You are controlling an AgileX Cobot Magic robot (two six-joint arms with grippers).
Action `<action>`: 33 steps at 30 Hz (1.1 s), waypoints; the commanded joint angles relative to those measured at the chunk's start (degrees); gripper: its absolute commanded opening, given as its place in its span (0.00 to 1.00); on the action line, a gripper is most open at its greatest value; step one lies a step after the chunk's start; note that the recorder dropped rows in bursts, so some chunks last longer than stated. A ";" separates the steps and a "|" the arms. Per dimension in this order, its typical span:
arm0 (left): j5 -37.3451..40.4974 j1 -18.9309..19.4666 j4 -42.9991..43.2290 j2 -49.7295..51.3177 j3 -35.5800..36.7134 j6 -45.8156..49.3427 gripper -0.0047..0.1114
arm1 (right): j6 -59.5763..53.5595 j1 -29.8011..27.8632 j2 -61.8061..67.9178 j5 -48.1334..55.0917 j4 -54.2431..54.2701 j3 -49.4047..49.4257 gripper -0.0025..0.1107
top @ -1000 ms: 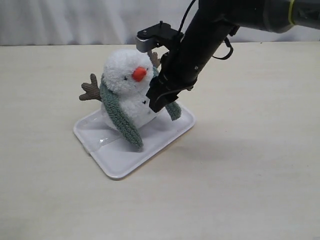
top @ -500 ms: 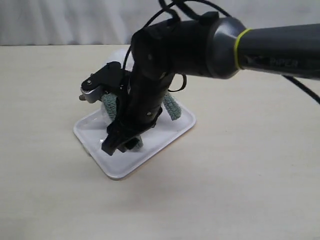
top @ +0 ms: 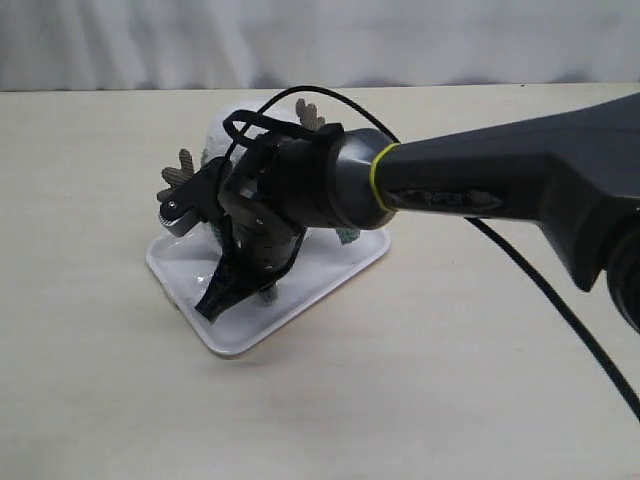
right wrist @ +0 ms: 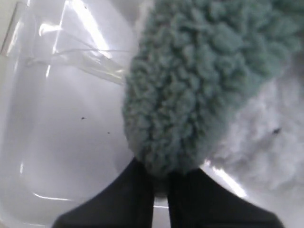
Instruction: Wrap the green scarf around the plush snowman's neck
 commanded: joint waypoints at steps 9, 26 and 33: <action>-0.82 0.10 -0.09 -0.15 0.14 -0.33 0.04 | 0.22 0.47 -5.35 16.74 -14.28 0.02 0.06; -0.82 0.10 -0.09 -0.15 0.14 -0.33 0.04 | 0.22 -2.17 -2.23 18.87 -25.07 0.02 0.17; -0.82 0.10 -0.09 -0.15 0.14 -0.33 0.04 | 0.22 -2.41 -0.01 18.73 -26.36 0.02 0.19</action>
